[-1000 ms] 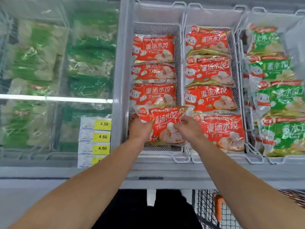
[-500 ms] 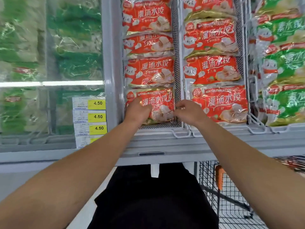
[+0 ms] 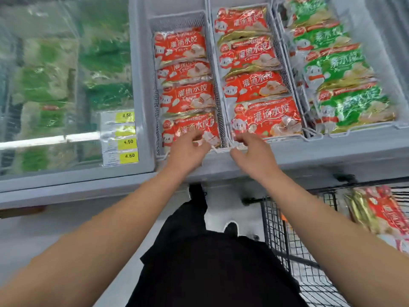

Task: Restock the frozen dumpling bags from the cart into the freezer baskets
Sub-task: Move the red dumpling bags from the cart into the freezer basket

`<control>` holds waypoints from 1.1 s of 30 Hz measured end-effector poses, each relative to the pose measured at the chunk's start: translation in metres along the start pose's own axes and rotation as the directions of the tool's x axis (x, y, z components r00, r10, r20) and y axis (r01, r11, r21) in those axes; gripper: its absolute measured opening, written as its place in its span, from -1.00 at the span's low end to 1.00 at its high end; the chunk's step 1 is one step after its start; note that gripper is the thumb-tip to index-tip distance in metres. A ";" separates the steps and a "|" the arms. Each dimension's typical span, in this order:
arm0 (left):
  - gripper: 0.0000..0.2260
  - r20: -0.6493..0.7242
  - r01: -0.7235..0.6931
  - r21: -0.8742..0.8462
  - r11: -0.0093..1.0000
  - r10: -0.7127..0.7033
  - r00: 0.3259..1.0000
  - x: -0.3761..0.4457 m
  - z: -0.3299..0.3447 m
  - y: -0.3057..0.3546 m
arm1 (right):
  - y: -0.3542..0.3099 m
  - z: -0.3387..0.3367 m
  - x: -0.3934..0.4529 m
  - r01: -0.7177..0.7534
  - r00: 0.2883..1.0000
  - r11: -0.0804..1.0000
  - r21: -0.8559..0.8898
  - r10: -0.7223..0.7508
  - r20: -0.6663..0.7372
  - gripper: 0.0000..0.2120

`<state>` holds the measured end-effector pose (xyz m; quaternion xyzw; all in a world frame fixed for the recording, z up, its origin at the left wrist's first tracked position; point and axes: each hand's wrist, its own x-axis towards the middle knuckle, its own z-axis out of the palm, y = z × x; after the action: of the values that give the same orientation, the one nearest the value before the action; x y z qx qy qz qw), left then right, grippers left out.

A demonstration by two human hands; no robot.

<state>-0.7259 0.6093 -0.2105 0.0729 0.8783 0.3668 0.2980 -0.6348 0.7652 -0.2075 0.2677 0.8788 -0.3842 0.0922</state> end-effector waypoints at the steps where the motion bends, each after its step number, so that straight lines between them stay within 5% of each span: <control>1: -0.57 -0.023 0.000 -0.008 1.000 0.000 1.000 -0.017 0.005 0.001 | 0.004 -0.001 -0.014 0.019 1.000 1.000 -0.003 -0.019 0.013 -0.61; 8: -0.56 -0.145 0.021 -0.059 0.998 -0.029 0.989 -0.126 0.040 0.000 | 0.033 -0.012 -0.110 0.144 0.989 0.989 -0.033 -0.142 0.042 -0.59; 14: -0.58 -0.191 -0.031 -0.100 0.995 0.012 0.982 -0.198 0.065 -0.006 | 0.062 -0.001 -0.177 0.082 0.997 0.996 -0.017 -0.082 -0.001 -0.58; 33: -0.56 0.194 -0.251 0.036 0.967 0.239 0.951 -0.346 0.190 -0.041 | 0.217 -0.029 -0.416 -0.344 0.897 0.932 0.116 0.363 -0.253 -0.61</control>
<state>-0.3317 0.5739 -0.1807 0.2245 0.8411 0.3656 0.3295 -0.1666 0.7422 -0.1705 0.4757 0.8060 -0.3508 0.0303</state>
